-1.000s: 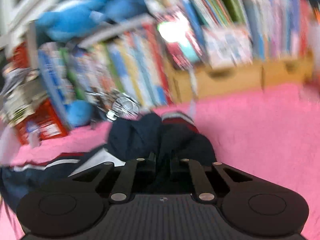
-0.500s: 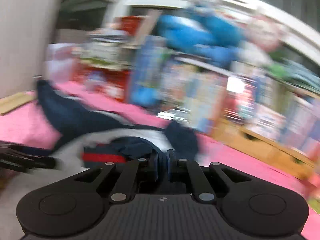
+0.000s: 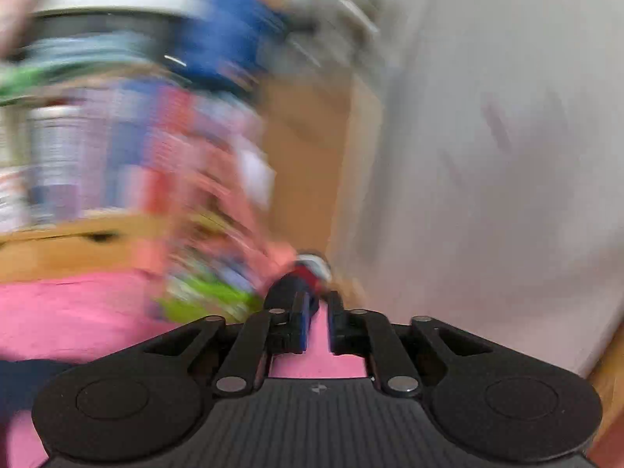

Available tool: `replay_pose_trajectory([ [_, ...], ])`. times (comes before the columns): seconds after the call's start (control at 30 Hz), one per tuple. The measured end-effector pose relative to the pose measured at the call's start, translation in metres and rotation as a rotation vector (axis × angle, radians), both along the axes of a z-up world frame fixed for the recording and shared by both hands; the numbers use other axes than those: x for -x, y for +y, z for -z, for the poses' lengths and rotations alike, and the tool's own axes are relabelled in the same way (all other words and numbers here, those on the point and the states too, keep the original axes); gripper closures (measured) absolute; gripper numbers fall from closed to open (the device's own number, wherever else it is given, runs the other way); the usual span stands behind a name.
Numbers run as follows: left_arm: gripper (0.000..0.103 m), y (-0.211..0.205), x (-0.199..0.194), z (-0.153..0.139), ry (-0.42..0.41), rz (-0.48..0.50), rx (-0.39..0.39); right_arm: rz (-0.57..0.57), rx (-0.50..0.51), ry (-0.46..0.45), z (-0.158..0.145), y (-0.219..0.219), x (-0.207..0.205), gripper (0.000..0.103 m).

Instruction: Fold clothes

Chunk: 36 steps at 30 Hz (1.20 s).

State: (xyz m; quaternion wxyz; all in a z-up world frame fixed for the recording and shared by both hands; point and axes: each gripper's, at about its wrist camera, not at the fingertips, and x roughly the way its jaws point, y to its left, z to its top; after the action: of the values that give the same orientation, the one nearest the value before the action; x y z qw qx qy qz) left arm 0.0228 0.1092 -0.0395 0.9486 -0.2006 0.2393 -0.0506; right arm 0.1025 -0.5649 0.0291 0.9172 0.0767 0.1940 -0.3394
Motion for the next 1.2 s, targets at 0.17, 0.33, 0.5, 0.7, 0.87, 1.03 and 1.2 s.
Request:
replay_pose_trajectory([
  [0.17, 0.018, -0.006, -0.001, -0.001, 0.011, -0.002, -0.041, -0.190, -0.158, -0.039, 0.030, 0.000, 0.030, 0.041],
  [0.33, 0.018, -0.011, -0.001, -0.002, 0.019, -0.005, -0.078, -0.225, -0.520, -0.117, 0.043, -0.010, 0.025, 0.022],
  [0.5, 0.018, -0.017, -0.002, -0.003, 0.028, -0.008, -0.115, -0.080, -0.634, -0.100, 0.062, -0.032, -0.011, 0.017],
  [0.7, 0.017, -0.020, -0.002, -0.004, 0.035, -0.009, -0.143, 0.049, -0.510, -0.018, 0.085, -0.051, -0.039, 0.072],
  [0.87, 0.017, -0.022, -0.002, -0.004, 0.039, -0.009, -0.157, -0.094, -0.246, -0.090, 0.044, -0.059, -0.047, 0.097],
  [1.03, 0.014, -0.026, -0.003, -0.005, 0.049, -0.004, -0.187, 0.099, -0.096, 0.013, 0.031, -0.074, -0.061, 0.089],
  [1.2, 0.014, -0.026, -0.003, -0.005, 0.048, -0.010, -0.193, -0.151, -0.097, 0.014, 0.036, -0.027, -0.034, 0.052],
])
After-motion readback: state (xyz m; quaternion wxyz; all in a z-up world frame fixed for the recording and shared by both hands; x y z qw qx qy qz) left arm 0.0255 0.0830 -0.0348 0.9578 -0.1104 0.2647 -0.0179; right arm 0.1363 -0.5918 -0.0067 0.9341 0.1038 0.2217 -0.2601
